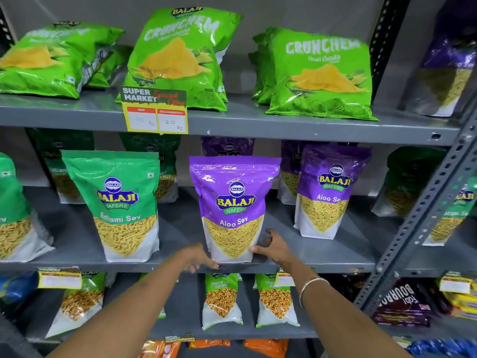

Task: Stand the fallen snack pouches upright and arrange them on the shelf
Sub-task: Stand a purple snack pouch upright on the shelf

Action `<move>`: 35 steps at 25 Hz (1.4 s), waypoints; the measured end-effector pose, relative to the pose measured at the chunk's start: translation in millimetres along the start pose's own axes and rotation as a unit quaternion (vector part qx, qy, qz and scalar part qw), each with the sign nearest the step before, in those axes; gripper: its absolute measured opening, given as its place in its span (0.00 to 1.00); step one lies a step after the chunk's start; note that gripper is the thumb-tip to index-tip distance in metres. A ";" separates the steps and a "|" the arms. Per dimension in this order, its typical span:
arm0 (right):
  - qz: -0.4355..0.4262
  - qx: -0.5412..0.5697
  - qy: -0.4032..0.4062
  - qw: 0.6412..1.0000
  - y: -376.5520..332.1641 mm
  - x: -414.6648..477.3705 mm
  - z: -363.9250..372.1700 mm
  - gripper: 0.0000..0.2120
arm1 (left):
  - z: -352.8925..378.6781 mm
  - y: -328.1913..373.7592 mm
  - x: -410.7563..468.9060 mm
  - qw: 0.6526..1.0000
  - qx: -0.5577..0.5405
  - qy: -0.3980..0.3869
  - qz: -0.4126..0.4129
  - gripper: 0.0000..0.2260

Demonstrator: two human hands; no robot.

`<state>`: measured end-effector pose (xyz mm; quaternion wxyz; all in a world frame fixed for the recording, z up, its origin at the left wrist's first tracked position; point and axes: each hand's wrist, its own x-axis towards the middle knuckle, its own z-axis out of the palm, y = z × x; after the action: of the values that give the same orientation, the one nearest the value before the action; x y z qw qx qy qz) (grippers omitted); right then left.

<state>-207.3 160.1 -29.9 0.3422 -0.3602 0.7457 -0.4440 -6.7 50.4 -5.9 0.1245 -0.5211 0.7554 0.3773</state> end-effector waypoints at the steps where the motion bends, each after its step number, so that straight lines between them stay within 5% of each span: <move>1: 0.007 -0.018 0.028 0.999 1.0 -1.4 -8.5 0.39 | -0.7 6.6 -4.4 0.997 0.041 -0.060 -0.029 0.19; 4: 0.039 -0.020 0.115 0.992 15.4 -4.0 -48.0 0.34 | 5.9 44.4 -14.0 0.978 0.097 -0.186 -0.006 0.13; 7: 0.057 -0.027 0.196 0.978 30.2 -3.1 -103.0 0.32 | 28.2 92.7 -7.3 0.965 0.033 -0.239 0.105 0.08; 9: 0.048 -0.015 0.235 0.971 42.0 6.5 -142.2 0.33 | 43.3 131.0 -1.1 0.969 -0.042 -0.173 0.171 0.04; 11: 0.045 0.005 0.230 0.972 51.5 21.8 -176.7 0.37 | 57.7 166.0 19.3 0.971 -0.123 -0.065 0.195 0.16; 16: 0.033 0.205 0.033 0.978 90.2 78.8 -223.0 0.54 | 92.8 231.5 76.9 0.946 -0.251 0.105 0.174 0.40; 21: -0.009 0.159 0.000 0.987 93.3 91.1 -222.9 0.26 | 118.1 250.5 82.5 0.914 -0.339 0.131 0.179 0.18; 35: -0.038 0.083 -0.023 0.996 101.4 22.8 -228.8 0.30 | 146.8 228.3 22.8 0.951 -0.216 0.191 0.117 0.16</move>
<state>-432.5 271.1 -41.4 0.3712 -0.3685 0.6838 -0.5088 -247.8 176.7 -19.1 -0.1820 -0.5061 0.7212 0.4366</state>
